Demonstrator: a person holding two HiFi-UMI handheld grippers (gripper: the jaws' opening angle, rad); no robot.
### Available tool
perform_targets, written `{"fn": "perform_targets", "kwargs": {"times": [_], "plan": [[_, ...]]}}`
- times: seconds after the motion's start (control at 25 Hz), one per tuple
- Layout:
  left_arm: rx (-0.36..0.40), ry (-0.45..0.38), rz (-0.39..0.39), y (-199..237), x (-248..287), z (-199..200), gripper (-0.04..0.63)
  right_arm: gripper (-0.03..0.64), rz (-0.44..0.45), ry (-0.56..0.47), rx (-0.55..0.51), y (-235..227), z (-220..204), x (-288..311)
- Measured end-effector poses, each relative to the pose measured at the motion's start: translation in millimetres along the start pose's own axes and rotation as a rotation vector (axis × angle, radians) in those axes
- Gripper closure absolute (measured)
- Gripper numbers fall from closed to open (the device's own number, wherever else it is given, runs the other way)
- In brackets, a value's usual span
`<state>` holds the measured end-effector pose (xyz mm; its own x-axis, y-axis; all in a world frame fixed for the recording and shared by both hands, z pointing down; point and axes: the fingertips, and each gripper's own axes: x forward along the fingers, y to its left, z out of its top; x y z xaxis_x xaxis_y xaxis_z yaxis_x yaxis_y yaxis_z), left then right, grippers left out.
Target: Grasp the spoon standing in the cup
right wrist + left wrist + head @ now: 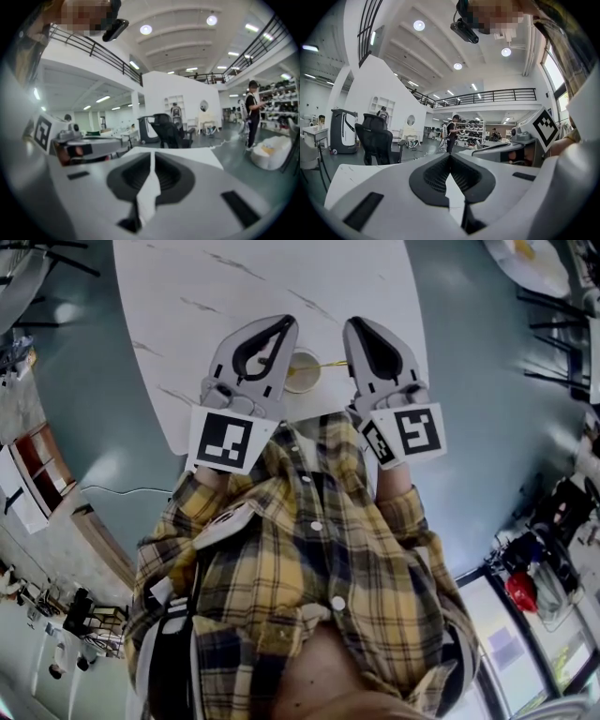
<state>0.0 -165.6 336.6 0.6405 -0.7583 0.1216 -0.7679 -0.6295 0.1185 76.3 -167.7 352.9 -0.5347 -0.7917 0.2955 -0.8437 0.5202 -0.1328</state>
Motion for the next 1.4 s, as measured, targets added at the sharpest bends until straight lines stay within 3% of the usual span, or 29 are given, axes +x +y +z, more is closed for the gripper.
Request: {"fn": "perform_targets", "kwargs": {"times": [0.44,0.68,1.4], "plan": [[0.0,0.037,-0.028,-21,8,-17,0.58,0.575,-0.005,0.07,0.084,-23,-36,-19],[-0.007,0.057,-0.026,-17,6,-27,0.58,0.471,0.013,0.151,0.131,-21,-69,-15],[0.003,0.103,-0.039,-17,5,-47,0.58,0.416,0.008,0.273,0.313,-24,-144,-17]]}}
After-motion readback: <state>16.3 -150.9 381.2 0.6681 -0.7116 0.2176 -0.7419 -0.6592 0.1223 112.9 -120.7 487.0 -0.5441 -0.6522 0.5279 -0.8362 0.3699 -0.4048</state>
